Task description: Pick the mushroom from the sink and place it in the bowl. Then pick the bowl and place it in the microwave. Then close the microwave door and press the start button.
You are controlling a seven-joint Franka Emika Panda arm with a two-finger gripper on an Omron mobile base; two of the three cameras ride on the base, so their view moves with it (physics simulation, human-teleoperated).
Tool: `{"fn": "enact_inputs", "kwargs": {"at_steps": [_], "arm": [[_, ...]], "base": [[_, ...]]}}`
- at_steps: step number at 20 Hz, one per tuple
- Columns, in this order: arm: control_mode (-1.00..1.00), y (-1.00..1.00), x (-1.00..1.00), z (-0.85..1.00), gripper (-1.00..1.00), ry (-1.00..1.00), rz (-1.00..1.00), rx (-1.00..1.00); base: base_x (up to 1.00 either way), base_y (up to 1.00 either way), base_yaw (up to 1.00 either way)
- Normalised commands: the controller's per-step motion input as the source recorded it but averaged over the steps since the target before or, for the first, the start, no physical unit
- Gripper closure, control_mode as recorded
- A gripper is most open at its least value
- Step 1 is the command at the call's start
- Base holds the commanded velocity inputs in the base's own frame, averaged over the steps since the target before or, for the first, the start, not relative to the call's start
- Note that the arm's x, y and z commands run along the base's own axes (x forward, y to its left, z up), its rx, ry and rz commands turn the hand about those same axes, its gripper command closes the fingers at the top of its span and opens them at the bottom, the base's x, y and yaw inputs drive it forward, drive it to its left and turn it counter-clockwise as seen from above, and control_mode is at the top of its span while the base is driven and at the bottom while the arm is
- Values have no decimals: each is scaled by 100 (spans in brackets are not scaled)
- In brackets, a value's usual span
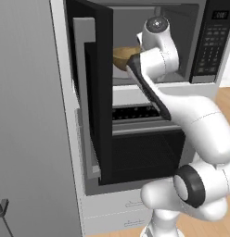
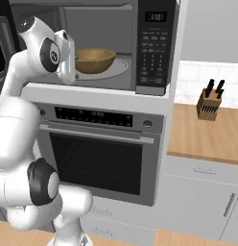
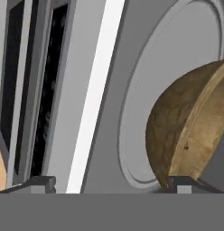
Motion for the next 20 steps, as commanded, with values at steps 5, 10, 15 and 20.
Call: {"fn": "enact_inputs", "kwargs": {"at_steps": [5, 10, 15, 20], "arm": [[-100, 22, -100, -63, -100, 8, 7, 0], [-100, 29, -100, -54, -100, 30, 3, 2], [-100, 24, -100, -11, -100, 25, 14, 3], [-100, 52, -100, -8, -100, 5, 24, 0]], "base": [[0, 0, 0], [0, 0, 0], [0, 0, 0], [0, 0, 0]]}}
